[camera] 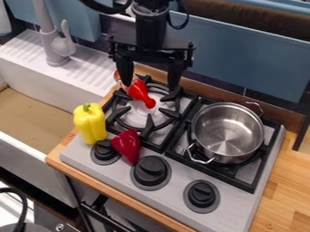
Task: Moved a yellow fruit out from silver pot
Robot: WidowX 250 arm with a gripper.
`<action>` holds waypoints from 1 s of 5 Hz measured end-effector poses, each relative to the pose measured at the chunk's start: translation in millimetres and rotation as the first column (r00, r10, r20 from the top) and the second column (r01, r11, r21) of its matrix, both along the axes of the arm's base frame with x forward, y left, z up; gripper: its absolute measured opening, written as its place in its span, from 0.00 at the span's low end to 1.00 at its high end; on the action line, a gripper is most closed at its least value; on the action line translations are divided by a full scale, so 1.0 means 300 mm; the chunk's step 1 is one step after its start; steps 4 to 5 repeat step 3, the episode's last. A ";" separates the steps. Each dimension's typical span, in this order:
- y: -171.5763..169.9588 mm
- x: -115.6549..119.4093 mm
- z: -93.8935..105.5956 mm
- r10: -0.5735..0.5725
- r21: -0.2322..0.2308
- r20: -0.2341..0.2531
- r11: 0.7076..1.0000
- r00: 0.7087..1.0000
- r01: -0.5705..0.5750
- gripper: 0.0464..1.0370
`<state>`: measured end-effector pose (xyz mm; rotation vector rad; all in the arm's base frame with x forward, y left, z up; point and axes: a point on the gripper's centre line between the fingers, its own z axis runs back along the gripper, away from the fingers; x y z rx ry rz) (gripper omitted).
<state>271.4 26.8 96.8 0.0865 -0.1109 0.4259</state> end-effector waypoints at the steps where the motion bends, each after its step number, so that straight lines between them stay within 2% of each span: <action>1: 0.003 0.007 0.030 0.006 -0.013 -0.002 1.000 1.000 -0.006 0.96; 3: 0.007 0.013 0.084 0.001 -0.054 -0.001 0.999 1.000 -0.001 0.96; 5: 0.007 0.013 0.084 0.001 -0.054 -0.001 0.999 1.000 -0.001 0.96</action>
